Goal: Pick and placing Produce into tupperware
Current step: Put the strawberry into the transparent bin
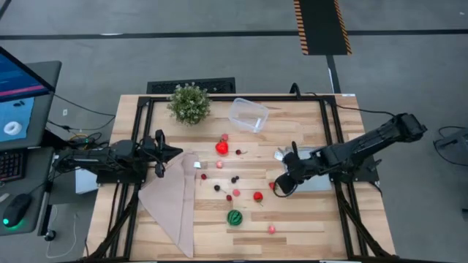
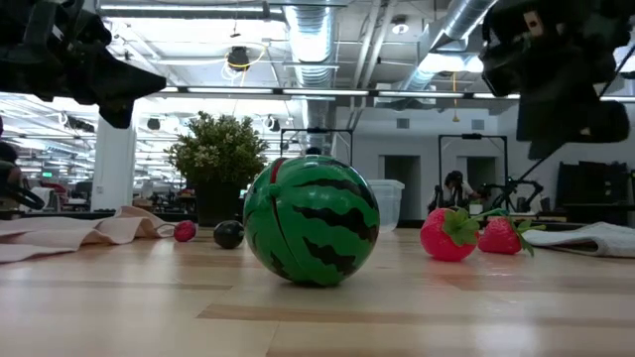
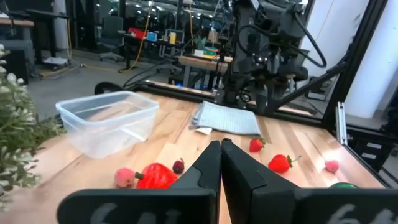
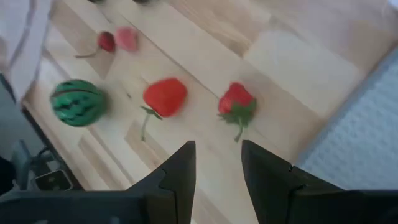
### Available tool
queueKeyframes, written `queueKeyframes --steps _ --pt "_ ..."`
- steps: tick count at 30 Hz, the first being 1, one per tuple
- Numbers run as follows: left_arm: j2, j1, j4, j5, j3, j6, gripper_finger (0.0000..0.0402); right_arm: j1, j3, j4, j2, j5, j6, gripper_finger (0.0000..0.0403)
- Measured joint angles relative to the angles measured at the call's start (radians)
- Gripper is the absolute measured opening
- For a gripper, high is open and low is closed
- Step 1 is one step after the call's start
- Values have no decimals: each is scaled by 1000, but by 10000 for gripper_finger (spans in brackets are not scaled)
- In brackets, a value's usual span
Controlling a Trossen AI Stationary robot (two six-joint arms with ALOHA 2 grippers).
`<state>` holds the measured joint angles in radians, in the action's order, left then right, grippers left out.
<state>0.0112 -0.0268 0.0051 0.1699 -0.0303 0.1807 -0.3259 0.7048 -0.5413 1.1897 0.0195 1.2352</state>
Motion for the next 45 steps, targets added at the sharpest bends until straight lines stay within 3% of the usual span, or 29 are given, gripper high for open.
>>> queueKeyframes --steps 13,27,38,45 --pt "-1 0 -1 11 0 7 0 -62 0 88 152 -6 108 152" --pt "0 0 -3 10 0 48 0 -71 1 144 279 7 92 152" --pt "0 0 -5 0 0 51 0 -53 1 153 290 37 51 150" --pt "0 0 -6 0 0 50 0 -44 1 153 290 33 36 114"
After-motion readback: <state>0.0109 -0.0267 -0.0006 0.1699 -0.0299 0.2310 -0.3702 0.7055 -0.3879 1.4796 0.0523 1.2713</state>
